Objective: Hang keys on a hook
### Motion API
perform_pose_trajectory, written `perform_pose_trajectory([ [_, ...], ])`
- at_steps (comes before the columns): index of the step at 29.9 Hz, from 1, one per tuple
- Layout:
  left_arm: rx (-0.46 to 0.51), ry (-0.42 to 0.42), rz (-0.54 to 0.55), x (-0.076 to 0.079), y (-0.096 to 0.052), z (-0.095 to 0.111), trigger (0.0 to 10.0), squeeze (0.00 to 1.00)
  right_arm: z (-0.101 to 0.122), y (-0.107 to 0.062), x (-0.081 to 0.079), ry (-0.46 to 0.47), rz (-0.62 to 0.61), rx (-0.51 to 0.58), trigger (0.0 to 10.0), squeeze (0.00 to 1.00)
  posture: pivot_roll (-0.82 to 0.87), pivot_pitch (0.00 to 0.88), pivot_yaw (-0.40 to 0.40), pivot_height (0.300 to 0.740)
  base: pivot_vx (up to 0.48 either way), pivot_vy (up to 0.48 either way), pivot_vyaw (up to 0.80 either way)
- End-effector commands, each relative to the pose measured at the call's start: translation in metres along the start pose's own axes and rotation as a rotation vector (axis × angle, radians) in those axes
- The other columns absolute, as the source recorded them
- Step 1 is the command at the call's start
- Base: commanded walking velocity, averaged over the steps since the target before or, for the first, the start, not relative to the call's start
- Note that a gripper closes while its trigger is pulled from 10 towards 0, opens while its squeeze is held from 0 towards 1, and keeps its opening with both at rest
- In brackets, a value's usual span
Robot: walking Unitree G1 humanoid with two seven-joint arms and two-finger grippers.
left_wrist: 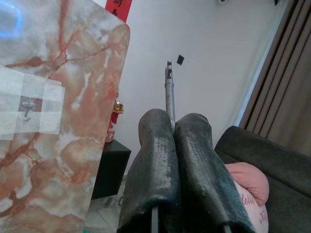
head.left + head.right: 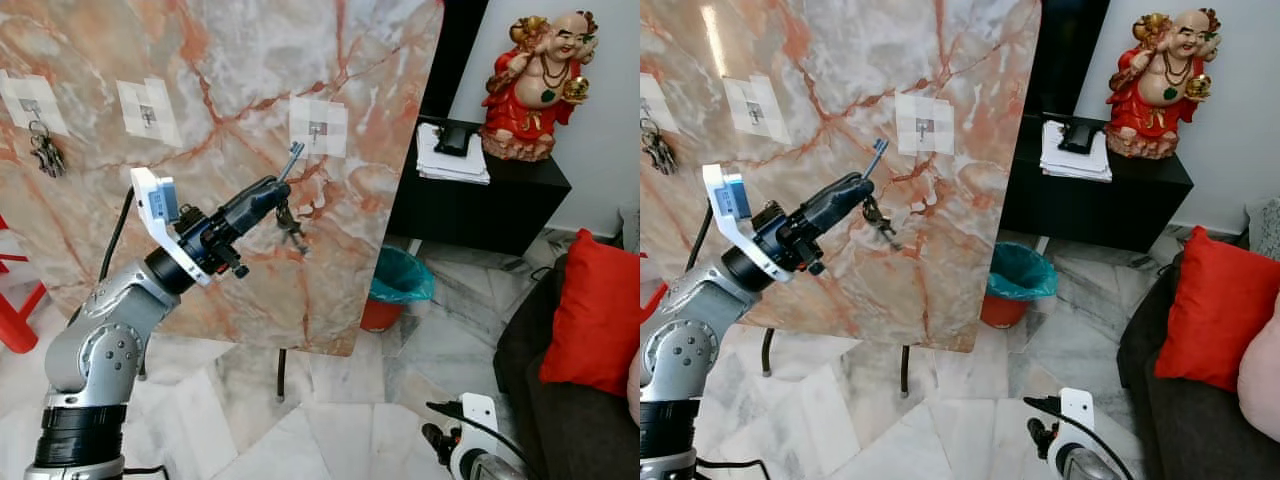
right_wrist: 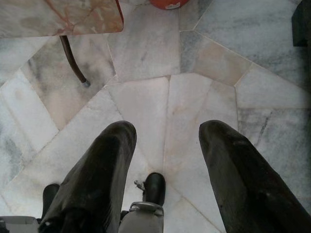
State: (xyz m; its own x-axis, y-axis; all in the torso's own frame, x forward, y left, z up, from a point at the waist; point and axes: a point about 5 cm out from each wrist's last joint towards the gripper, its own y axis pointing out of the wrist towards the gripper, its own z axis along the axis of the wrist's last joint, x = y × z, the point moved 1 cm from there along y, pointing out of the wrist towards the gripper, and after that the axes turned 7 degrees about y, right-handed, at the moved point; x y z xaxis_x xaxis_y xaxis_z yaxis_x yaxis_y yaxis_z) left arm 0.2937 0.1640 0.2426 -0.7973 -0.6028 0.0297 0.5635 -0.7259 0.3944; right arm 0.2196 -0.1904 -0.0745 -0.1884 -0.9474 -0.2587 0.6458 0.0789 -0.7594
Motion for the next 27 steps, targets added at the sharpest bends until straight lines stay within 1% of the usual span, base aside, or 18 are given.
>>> perform_pose_trajectory([
  [1, 0.021, -0.002, -0.023, 0.004, -0.003, 0.009, 10.0, 0.00, 0.004, 0.000, 0.001, 0.008, -0.004, 0.015, 10.0, 0.00, 0.16, 0.000, -0.123, 0.740, 0.000, 0.000, 0.00],
  [4, 0.026, -0.021, -0.014, 0.005, -0.007, 0.010, 10.0, 0.00, 0.002, 0.000, -0.001, 0.005, 0.005, 0.012, 10.0, 0.00, 0.16, 0.000, -0.123, 0.740, 0.000, 0.000, 0.00],
  [7, 0.003, -0.015, 0.003, 0.005, -0.008, 0.007, 10.0, 0.00, 0.002, 0.000, -0.001, 0.004, 0.007, 0.010, 10.0, 0.00, 0.17, 0.000, -0.125, 0.740, 0.000, 0.000, 0.00],
  [9, -0.040, 0.000, 0.061, 0.002, -0.011, -0.003, 10.0, 0.00, 0.000, 0.000, -0.001, 0.003, 0.006, 0.005, 10.0, 0.00, 0.16, 0.000, -0.126, 0.740, 0.000, 0.000, 0.00],
  [13, -0.047, 0.000, 0.104, 0.002, -0.011, -0.007, 10.0, 0.00, -0.001, 0.000, 0.001, 0.002, 0.002, 0.002, 10.0, 0.00, 0.16, 0.000, -0.128, 0.740, 0.000, 0.000, 0.00],
  [16, -0.047, 0.025, 0.176, 0.001, -0.011, -0.010, 10.0, 0.00, -0.003, -0.001, 0.001, -0.001, 0.000, -0.003, 10.0, 0.00, 0.17, 0.000, -0.132, 0.740, 0.000, 0.000, 0.00],
  [17, -0.039, 0.041, 0.213, -0.002, -0.011, -0.010, 10.0, 0.00, -0.003, -0.001, 0.001, -0.004, -0.001, -0.004, 10.0, 0.00, 0.17, 0.000, -0.132, 0.740, 0.000, 0.000, 0.00],
  [18, -0.017, 0.056, 0.302, -0.009, -0.014, -0.008, 10.0, 0.00, -0.003, -0.001, 0.002, -0.009, -0.005, -0.004, 10.0, 0.00, 0.17, 0.000, -0.132, 0.740, 0.000, 0.000, 0.00],
  [19, -0.017, 0.056, 0.302, -0.009, -0.014, -0.008, 10.0, 0.00, -0.003, -0.001, 0.002, -0.009, -0.005, -0.004, 10.0, 0.00, 0.17, 0.000, -0.132, 0.740, 0.000, 0.000, 0.00],
  [21, 0.014, 0.059, 0.406, -0.015, -0.018, -0.006, 10.0, 0.00, -0.003, -0.001, 0.002, -0.012, -0.006, -0.004, 10.0, 0.00, 0.17, 0.000, -0.133, 0.740, 0.000, 0.000, 0.00],
  [23, 0.037, 0.057, 0.471, -0.019, -0.022, -0.004, 10.0, 0.00, -0.002, -0.001, 0.002, -0.014, -0.006, -0.004, 10.0, 0.00, 0.17, 0.000, -0.135, 0.740, 0.000, 0.000, 0.00],
  [25, 0.054, 0.086, 0.566, -0.026, -0.028, -0.002, 10.0, 0.00, -0.002, -0.001, 0.002, -0.016, -0.009, -0.003, 10.0, 0.00, 0.17, 0.000, -0.135, 0.740, 0.000, 0.000, 0.00],
  [26, 0.069, 0.087, 0.638, -0.031, -0.033, -0.002, 10.0, 0.00, -0.002, -0.001, 0.002, -0.017, -0.010, -0.004, 10.0, 0.00, 0.17, 0.000, -0.133, 0.740, 0.000, 0.000, 0.00],
  [27, 0.071, 0.125, 0.753, -0.039, -0.042, -0.002, 10.0, 0.00, -0.002, -0.001, 0.002, -0.019, -0.014, -0.004, 10.0, 0.00, 0.17, 0.000, -0.132, 0.740, 0.000, 0.000, 0.00],
])
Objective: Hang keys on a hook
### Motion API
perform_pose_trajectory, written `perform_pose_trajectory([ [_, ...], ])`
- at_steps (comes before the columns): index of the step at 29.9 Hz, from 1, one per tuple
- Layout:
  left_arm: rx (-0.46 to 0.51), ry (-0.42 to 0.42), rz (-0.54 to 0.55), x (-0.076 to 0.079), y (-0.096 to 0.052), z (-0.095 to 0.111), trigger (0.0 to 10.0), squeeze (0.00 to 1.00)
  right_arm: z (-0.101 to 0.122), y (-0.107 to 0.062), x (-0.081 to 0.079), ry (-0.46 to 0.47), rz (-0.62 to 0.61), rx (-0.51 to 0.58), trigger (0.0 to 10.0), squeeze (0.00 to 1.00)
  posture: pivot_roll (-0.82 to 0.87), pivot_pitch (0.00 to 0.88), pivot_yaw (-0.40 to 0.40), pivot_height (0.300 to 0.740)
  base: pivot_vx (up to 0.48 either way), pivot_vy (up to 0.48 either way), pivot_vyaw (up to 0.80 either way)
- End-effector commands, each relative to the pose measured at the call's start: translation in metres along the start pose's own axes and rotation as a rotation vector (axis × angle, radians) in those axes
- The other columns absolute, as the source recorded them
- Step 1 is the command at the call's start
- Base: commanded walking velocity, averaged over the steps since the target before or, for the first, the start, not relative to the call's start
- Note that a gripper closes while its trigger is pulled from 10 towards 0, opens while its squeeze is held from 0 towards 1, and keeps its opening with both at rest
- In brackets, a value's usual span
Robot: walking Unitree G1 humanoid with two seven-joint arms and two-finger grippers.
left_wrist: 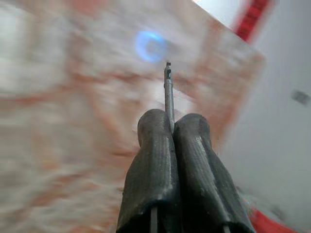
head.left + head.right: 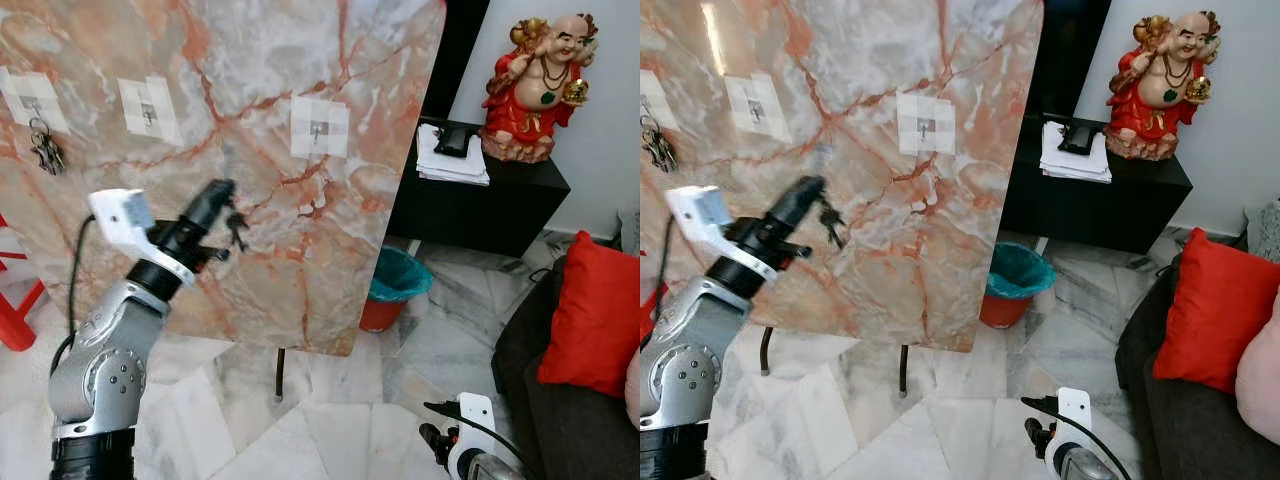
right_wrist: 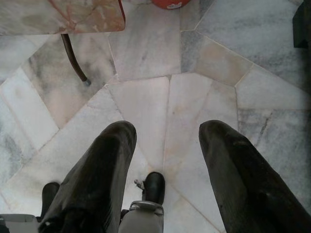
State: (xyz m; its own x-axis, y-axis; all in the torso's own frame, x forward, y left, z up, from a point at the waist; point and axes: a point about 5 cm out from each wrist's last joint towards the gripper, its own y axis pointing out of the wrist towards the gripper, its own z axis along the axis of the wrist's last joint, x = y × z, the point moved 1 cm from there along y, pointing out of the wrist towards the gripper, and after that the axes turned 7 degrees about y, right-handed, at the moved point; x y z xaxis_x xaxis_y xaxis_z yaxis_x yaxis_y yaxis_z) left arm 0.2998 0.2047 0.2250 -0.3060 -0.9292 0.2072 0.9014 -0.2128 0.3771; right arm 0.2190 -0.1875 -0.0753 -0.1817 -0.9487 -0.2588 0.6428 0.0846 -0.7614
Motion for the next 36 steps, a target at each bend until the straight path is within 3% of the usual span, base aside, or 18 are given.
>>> perform_pose_trajectory([
  [1, 0.019, 0.049, 0.130, -0.013, -0.001, 0.002, 10.0, 0.00, 0.000, -0.001, 0.004, -0.014, -0.018, 0.001, 10.0, 0.00, 0.17, 0.000, -0.132, 0.740, 0.000, 0.000, 0.00],
  [2, -0.010, 0.156, 0.250, -0.025, -0.004, 0.000, 10.0, 0.00, 0.000, -0.001, 0.005, -0.014, -0.022, 0.002, 10.0, 0.00, 0.17, 0.000, -0.131, 0.740, 0.000, 0.000, 0.00],
  [3, -0.010, 0.156, 0.250, -0.025, -0.004, 0.000, 10.0, 0.00, 0.000, -0.001, 0.005, -0.014, -0.022, 0.002, 10.0, 0.00, 0.17, 0.000, -0.131, 0.740, 0.000, 0.000, 0.00],
  [5, -0.112, 0.428, 0.360, -0.038, -0.008, -0.006, 10.0, 0.00, -0.002, -0.001, 0.005, -0.015, -0.026, 0.000, 10.0, 0.00, 0.17, 0.000, -0.128, 0.740, 0.000, 0.000, 0.00],
  [11, -0.153, 0.633, 0.382, -0.036, -0.005, -0.011, 10.0, 0.00, -0.004, -0.002, 0.005, -0.011, -0.021, -0.003, 10.0, 0.00, 0.17, 0.000, -0.123, 0.740, 0.000, 0.000, 0.00],
  [22, -0.088, 0.776, 0.490, -0.040, 0.002, -0.003, 10.0, 0.00, -0.004, -0.001, 0.003, -0.004, -0.007, -0.003, 10.0, 0.00, 0.16, 0.000, -0.129, 0.740, 0.000, 0.000, 0.00],
  [36, -0.056, 0.832, 0.571, -0.048, -0.001, 0.003, 10.0, 0.00, -0.004, -0.001, 0.000, -0.018, 0.009, -0.006, 10.0, 0.00, 0.16, 0.000, -0.125, 0.740, 0.000, 0.000, 0.00],
])
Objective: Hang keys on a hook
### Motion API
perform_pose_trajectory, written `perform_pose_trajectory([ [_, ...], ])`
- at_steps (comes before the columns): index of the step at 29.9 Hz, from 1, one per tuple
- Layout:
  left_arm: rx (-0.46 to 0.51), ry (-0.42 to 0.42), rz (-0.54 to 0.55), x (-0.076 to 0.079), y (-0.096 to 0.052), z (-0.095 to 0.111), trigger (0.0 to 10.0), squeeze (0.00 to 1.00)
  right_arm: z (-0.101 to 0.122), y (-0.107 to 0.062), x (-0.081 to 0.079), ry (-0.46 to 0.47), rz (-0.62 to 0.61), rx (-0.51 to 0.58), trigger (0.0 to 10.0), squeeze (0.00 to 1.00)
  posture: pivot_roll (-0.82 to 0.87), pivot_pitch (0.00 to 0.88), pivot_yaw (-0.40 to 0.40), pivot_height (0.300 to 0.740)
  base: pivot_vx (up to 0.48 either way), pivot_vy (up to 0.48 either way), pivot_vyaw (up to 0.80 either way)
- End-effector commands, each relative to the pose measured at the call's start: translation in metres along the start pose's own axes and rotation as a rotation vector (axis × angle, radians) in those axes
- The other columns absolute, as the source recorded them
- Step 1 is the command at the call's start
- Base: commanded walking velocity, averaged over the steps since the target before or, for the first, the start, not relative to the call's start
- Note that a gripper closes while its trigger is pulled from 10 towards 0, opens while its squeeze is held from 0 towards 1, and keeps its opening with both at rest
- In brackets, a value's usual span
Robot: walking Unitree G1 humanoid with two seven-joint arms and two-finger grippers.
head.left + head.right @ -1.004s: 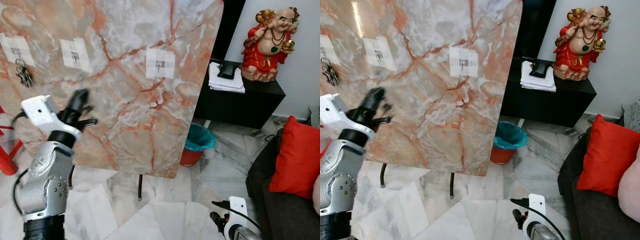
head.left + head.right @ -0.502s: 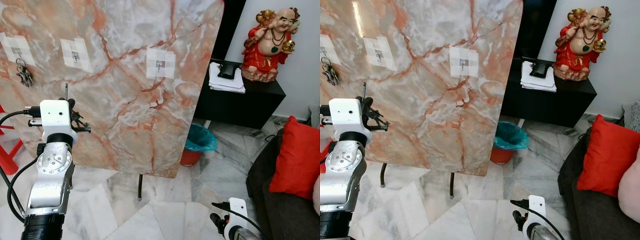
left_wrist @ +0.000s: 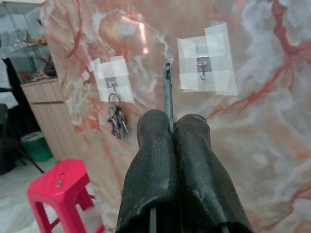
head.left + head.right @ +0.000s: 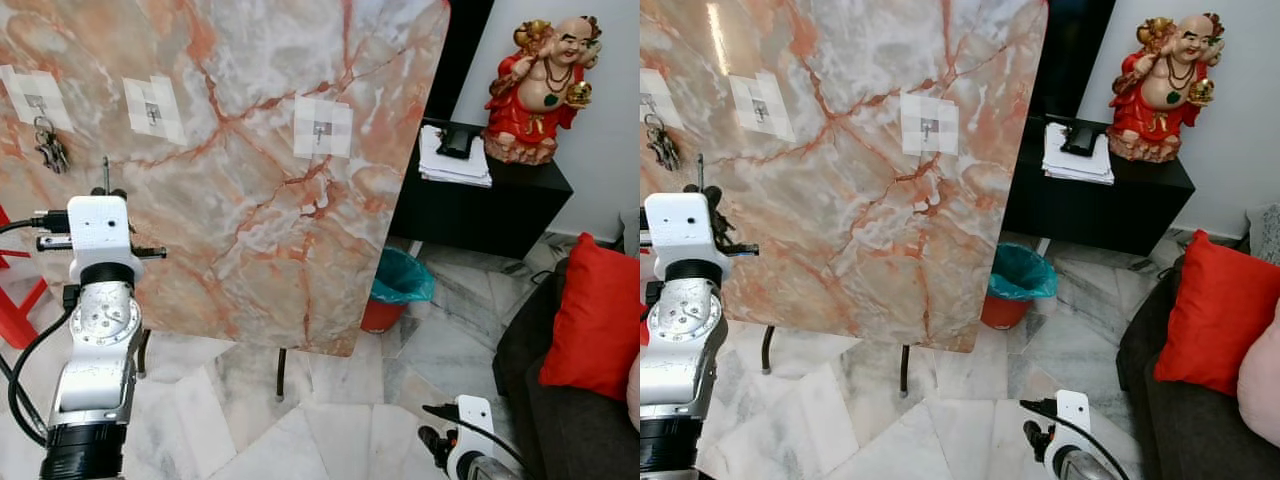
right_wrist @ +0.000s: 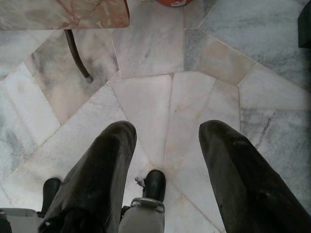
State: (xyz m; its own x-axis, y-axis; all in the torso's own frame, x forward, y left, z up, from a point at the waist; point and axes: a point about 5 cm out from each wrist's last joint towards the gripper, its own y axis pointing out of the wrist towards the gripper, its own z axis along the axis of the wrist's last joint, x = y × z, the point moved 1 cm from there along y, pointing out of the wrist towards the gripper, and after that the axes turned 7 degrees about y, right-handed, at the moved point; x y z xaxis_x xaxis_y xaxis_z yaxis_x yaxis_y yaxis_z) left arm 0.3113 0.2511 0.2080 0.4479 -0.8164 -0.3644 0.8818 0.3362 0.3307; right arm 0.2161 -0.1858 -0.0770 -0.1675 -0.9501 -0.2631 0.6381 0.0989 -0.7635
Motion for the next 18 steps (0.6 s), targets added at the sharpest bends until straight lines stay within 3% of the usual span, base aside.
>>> perform_pose_trajectory([
  [1, 0.036, 0.006, 0.026, -0.002, 0.005, 0.008, 10.0, 0.00, 0.000, 0.000, 0.001, -0.013, -0.003, 0.003, 10.0, 0.00, 0.16, 0.000, -0.124, 0.740, 0.000, 0.000, 0.00],
  [6, 0.036, 0.020, 0.046, -0.003, 0.006, 0.008, 10.0, 0.00, 0.001, 0.000, 0.000, -0.047, 0.002, 0.002, 10.0, 0.00, 0.16, 0.000, -0.124, 0.740, 0.000, 0.000, 0.00],
  [13, 0.030, 0.086, 0.111, -0.009, 0.009, 0.009, 10.0, 0.00, 0.001, 0.000, 0.001, -0.047, -0.001, 0.006, 10.0, 0.00, 0.16, 0.000, -0.126, 0.740, 0.000, 0.000, 0.67],
  [18, 0.016, 0.104, 0.164, -0.015, 0.008, 0.007, 10.0, 0.00, -0.001, 0.000, 0.001, -0.022, 0.002, 0.002, 10.0, 0.00, 0.16, 0.000, -0.129, 0.740, 0.000, 0.000, 0.00],
])
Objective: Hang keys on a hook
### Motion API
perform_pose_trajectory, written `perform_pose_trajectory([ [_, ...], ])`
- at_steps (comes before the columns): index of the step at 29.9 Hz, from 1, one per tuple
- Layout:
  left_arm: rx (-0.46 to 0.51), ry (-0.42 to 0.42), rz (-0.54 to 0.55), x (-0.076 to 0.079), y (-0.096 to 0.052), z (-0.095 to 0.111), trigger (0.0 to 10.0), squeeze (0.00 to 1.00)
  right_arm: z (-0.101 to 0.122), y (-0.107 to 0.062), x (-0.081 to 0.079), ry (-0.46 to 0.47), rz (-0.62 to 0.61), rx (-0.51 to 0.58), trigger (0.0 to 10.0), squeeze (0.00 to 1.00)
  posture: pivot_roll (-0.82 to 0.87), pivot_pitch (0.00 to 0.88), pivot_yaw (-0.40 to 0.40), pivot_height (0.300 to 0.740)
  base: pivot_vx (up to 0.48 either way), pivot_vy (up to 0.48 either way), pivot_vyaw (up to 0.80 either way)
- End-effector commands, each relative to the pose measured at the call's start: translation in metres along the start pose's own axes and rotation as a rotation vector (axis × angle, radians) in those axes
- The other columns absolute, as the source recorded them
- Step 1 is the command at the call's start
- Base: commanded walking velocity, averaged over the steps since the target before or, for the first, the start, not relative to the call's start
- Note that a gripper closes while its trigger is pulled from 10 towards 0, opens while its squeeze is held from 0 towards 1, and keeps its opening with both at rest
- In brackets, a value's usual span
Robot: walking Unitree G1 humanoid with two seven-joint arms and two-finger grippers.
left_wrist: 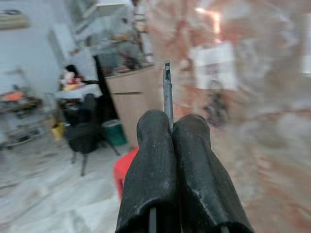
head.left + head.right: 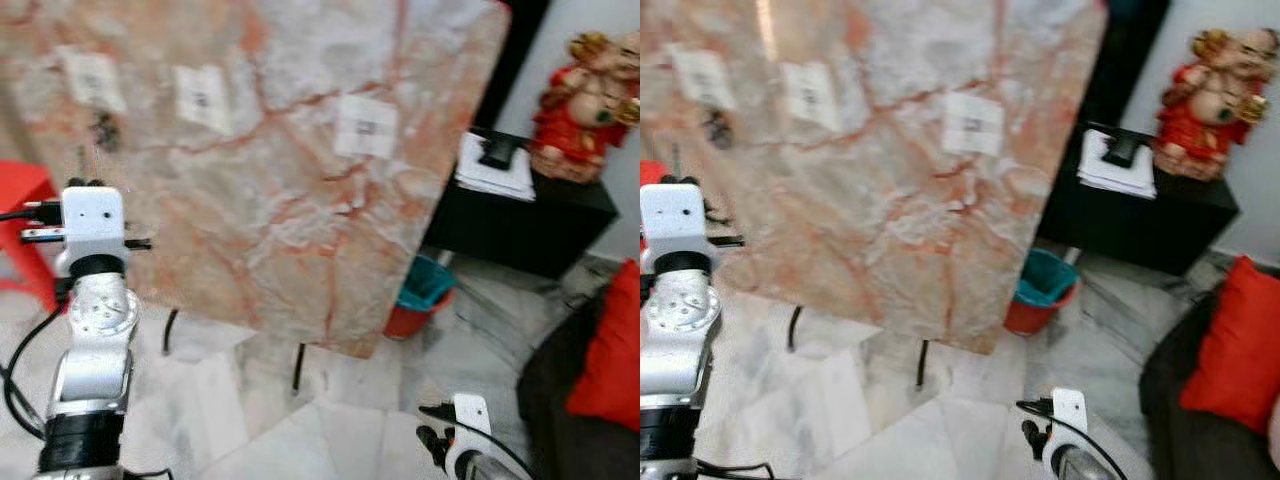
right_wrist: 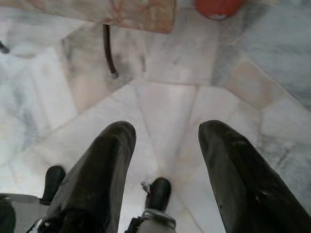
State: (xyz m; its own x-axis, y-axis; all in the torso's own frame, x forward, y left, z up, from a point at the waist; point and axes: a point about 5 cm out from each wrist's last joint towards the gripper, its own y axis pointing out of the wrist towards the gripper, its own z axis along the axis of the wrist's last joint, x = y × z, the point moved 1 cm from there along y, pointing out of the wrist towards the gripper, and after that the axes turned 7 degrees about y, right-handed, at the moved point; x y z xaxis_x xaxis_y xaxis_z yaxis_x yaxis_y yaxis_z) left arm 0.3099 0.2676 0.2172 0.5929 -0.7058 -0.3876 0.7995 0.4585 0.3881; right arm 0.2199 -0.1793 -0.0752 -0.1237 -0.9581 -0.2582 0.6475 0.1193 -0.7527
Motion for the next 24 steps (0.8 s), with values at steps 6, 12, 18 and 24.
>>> perform_pose_trajectory([
  [6, 0.019, 0.006, 0.004, 0.0026, 0.0004, 0.0067, 10.0, 0.00, -0.0058, -0.0030, 0.0088, 0.015, -0.025, -0.014, 10.0, 0.00, 0.16, 0.000, -0.129, 0.740, 0.000, 0.000, 0.00],
  [12, 0.024, -0.002, -0.002, 0.0054, 0.0009, 0.0091, 10.0, 0.00, -0.0058, -0.0028, 0.0081, 0.009, -0.022, -0.015, 10.0, 0.00, 0.15, 0.000, -0.129, 0.740, 0.081, 0.000, 0.00],
  [18, 0.026, -0.006, -0.008, 0.0067, 0.0008, 0.0100, 10.0, 0.00, -0.0064, -0.0029, 0.0080, 0.001, -0.023, -0.019, 10.0, 0.00, 0.15, 0.000, -0.131, 0.740, 0.271, 0.000, 0.00],
  [24, 0.026, -0.010, -0.021, 0.0101, -0.0007, 0.0102, 10.0, 0.00, -0.0083, -0.0032, 0.0081, -0.012, -0.019, -0.029, 10.0, 0.00, 0.15, 0.000, -0.131, 0.740, 0.293, 0.000, 0.00],
])
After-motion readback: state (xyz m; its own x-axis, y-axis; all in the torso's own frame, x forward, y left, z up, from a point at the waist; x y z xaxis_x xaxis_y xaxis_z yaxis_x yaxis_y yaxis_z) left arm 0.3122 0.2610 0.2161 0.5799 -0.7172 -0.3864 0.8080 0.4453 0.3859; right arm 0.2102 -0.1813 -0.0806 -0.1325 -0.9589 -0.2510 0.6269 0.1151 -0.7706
